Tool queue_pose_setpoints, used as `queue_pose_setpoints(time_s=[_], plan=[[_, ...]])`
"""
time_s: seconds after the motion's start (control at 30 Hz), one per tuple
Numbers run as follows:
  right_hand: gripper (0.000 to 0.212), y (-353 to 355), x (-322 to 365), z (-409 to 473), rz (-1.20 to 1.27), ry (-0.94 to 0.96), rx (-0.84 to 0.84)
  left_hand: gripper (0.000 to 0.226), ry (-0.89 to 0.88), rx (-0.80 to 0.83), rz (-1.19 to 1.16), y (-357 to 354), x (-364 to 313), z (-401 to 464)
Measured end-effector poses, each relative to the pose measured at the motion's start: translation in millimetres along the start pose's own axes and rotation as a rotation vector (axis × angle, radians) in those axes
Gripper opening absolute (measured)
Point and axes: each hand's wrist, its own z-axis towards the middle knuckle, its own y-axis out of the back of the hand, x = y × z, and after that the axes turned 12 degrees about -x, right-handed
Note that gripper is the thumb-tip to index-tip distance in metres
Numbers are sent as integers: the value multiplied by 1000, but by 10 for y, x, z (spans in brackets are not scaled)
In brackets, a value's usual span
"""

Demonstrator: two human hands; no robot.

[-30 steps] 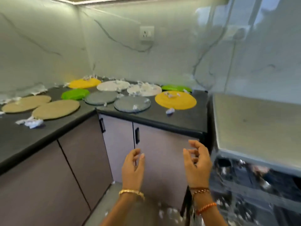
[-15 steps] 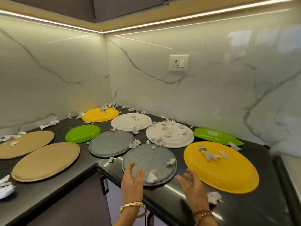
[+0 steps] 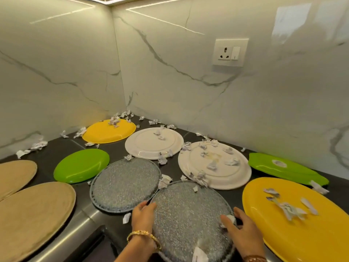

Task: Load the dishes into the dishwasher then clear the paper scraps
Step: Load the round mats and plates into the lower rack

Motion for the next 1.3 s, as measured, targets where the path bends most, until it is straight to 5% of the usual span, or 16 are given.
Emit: queue_pose_setpoints(time_s=[0.17, 0.3, 0.47, 0.67, 0.9, 1.03, 1.17, 1.3], plan=[[54, 71, 14, 103, -16, -32, 87, 34, 241, 153, -18, -57, -129, 212], [51, 66, 84, 146, 40, -42, 123, 39, 250, 248, 12, -82, -188, 292], [36, 46, 242, 200, 387, -157, 176, 31, 120, 171, -62, -124, -344, 341], [39, -121, 317, 255, 496, -125, 125, 21, -19, -16, -404, -106, -449, 323], [15, -587, 624, 146, 228, 263, -136, 23, -339, -71, -624, -36, -947, 352], [27, -991, 889, 30, -1, 516, -281, 19, -245, -169, -724, 197, -1299, 656], [46, -1323, 1130, -1, -149, 402, 18, 36, 12, -147, -720, 538, -1414, 1199], [50, -1591, 1234, 47, -469, 508, -5, 35, 89, -133, -653, 756, -1388, 1593]])
